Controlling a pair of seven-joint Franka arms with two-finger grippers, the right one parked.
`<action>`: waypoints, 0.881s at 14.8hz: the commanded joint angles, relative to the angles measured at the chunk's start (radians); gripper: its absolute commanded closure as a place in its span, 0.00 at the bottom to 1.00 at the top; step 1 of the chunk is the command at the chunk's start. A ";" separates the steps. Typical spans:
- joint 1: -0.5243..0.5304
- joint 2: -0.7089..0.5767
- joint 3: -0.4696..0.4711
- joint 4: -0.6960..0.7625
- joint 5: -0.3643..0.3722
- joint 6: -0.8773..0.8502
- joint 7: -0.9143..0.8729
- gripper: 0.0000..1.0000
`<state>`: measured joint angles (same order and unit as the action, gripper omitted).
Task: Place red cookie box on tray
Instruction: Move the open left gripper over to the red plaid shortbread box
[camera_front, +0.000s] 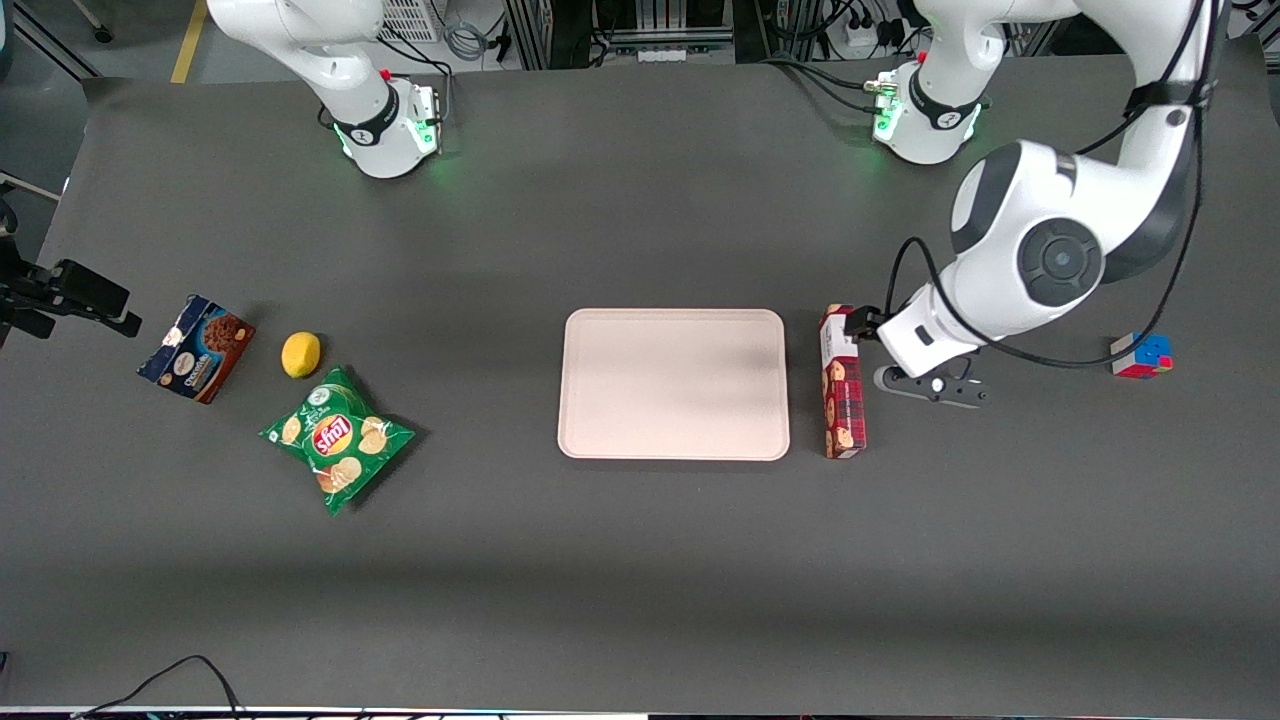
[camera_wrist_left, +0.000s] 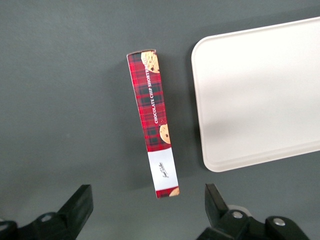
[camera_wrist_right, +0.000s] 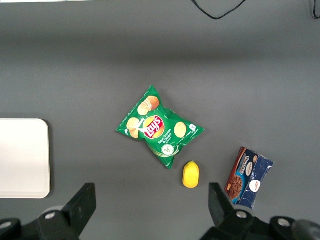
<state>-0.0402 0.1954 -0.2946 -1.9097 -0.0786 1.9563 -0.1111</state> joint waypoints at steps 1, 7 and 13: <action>-0.009 0.059 0.005 -0.023 0.039 0.082 -0.016 0.00; -0.010 0.139 0.005 -0.107 0.045 0.301 -0.025 0.00; -0.052 0.194 0.005 -0.149 0.051 0.413 -0.070 0.00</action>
<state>-0.0663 0.3788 -0.2945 -2.0316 -0.0499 2.3171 -0.1386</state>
